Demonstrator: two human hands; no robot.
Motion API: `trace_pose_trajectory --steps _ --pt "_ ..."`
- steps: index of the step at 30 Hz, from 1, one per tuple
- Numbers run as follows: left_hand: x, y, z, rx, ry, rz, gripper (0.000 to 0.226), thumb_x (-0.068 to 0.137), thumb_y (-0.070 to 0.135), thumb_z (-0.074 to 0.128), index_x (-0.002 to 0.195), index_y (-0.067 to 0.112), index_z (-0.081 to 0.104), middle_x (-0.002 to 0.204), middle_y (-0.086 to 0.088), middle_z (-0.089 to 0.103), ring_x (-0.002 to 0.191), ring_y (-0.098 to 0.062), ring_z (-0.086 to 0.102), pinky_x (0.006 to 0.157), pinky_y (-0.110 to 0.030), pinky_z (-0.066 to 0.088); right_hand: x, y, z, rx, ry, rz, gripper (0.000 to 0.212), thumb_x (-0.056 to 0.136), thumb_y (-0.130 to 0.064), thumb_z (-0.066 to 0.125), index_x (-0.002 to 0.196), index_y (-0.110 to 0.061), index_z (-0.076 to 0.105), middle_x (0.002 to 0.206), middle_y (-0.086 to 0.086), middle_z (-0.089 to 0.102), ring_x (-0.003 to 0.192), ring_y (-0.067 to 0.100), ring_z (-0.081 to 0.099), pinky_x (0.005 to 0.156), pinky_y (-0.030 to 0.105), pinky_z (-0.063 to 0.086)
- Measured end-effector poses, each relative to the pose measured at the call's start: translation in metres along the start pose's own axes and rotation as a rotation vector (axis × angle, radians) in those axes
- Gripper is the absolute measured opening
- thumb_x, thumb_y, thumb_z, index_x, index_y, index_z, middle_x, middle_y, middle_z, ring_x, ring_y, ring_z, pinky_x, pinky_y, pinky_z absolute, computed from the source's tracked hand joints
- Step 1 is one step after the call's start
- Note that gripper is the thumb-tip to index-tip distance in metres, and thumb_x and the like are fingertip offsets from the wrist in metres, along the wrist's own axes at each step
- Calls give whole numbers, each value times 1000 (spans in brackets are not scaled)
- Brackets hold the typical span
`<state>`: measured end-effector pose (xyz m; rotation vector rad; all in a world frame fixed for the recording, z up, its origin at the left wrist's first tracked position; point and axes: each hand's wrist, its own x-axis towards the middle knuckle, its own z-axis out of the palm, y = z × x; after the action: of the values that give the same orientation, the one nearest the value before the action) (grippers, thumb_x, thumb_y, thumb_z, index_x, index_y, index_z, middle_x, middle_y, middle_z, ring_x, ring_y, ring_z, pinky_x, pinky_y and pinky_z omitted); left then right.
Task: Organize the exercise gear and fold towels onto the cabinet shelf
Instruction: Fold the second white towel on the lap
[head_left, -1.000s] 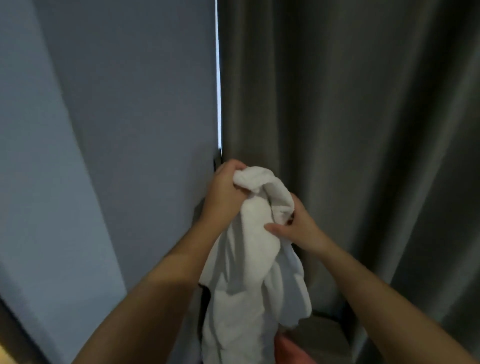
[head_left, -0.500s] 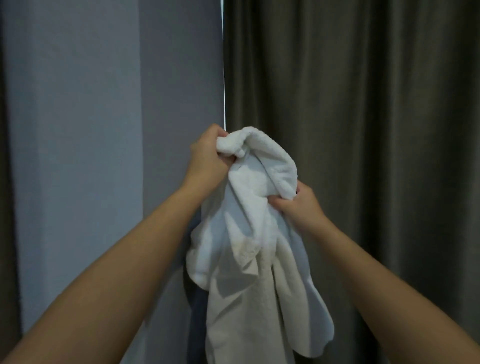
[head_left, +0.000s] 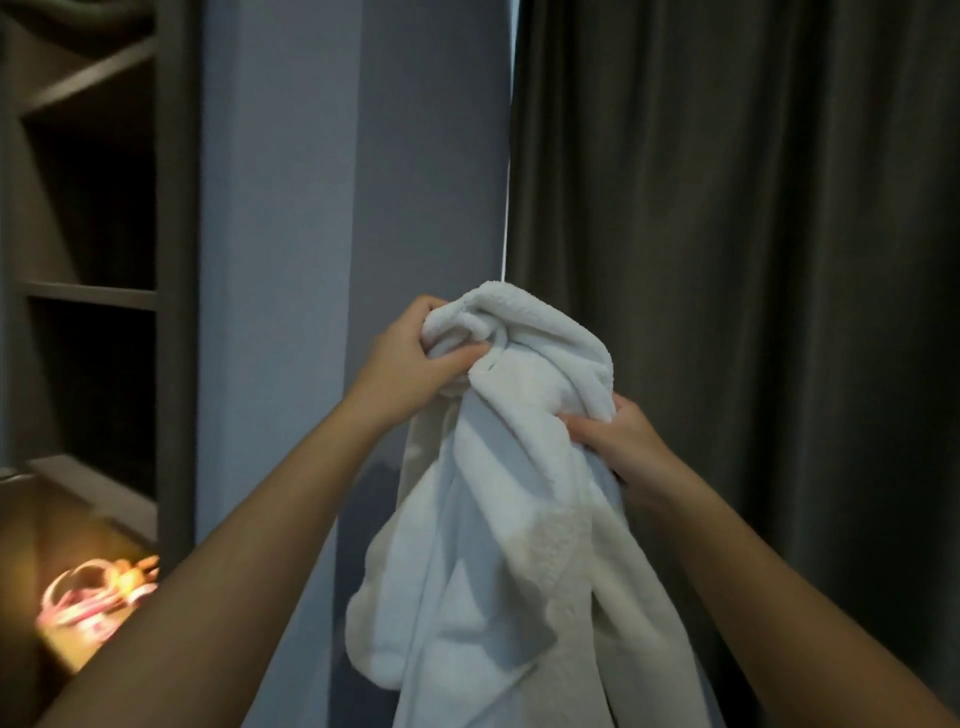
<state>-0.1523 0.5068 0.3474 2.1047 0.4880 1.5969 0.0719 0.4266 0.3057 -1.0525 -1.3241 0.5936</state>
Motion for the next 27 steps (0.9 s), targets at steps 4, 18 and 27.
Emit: trace_pose_trajectory --steps 4,18,27 --pt "-52 3 -17 27 -13 -122 41 66 64 69 95 39 56 84 27 64 76 7 62 62 -12 47 -32 24 26 116 -116 83 38 77 -11 78 111 -19 64 98 -3 75 90 15 72 67 24 58" --pt "-205 -106 -96 218 54 -536 55 72 53 77 115 34 48 103 16 60 90 0 62 74 -25 54 -91 138 179 384 -267 420 40 83 6 64 122 -3 60 113 15 70 105 29 67 90 41 55" --pt "-236 -199 -192 167 64 -683 69 64 61 75 120 33 46 110 12 59 98 -10 62 70 -17 52 -62 214 320 454 -214 558 28 84 9 62 107 -7 66 99 11 74 87 21 72 69 29 57"
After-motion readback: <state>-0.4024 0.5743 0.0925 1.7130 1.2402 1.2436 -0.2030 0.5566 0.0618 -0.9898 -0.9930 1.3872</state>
